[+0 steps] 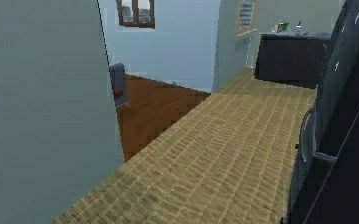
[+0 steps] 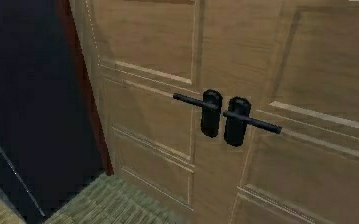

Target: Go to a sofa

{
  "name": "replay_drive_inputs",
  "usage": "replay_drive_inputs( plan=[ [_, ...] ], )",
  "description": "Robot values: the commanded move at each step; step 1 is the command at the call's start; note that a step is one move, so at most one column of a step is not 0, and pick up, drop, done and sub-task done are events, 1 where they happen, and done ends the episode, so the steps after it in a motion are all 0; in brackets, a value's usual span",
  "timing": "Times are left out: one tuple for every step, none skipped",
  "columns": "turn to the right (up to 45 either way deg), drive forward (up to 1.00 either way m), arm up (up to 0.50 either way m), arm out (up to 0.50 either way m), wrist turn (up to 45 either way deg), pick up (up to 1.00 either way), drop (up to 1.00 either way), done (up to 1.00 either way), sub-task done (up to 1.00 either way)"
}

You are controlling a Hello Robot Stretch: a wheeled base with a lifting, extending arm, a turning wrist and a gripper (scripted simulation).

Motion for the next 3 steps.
replay_drive_inputs(
  plan=[
    [0.0,1.0,0.0,0.0,0.0,0.0,0.0,0.0,0.0],
    [33.0,0.0,0.0,0.0,0.0,0.0,0.0,0.0,0.0],
    [0.0,0.05,0.0,0.0,0.0,0.0,0.0,0.0,0.0]
  ],
)
